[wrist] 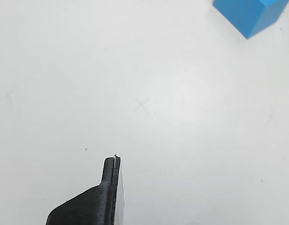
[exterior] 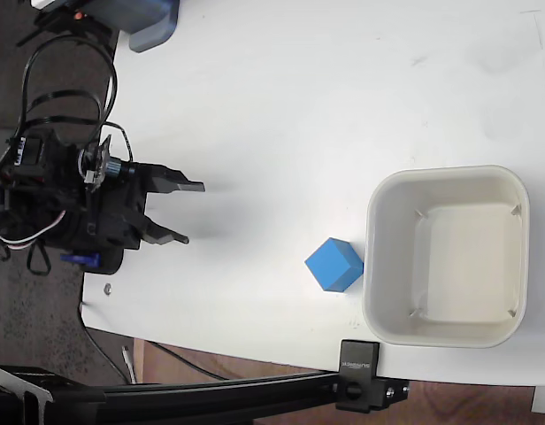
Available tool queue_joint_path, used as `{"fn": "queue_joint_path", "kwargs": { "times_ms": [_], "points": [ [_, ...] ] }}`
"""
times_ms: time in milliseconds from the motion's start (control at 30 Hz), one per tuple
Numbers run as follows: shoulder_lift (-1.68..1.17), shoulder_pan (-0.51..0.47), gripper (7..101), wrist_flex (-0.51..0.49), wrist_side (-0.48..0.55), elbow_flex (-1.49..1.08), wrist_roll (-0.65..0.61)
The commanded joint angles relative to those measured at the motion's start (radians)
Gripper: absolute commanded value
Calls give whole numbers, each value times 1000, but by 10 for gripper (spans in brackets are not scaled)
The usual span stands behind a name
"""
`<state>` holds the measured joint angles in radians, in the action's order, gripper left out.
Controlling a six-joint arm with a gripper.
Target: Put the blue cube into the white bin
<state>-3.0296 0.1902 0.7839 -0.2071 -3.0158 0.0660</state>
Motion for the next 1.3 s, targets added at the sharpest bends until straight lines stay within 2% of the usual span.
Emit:
{"fn": "queue_joint_path", "kwargs": {
  "times_ms": [33,400,600,700,867,1067,1300],
  "points": [
    [-23,-66,1003,-6,75,25,-11],
    [-20,-72,1003,-15,80,26,-11],
    [270,-75,1003,-46,-29,322,49],
    [486,-52,1003,-71,-144,508,137],
    [799,-9,1003,-201,-331,716,262],
    [1062,-38,1003,-230,-353,902,402],
    [1247,-17,1003,-290,-413,968,543]
  ]
}}
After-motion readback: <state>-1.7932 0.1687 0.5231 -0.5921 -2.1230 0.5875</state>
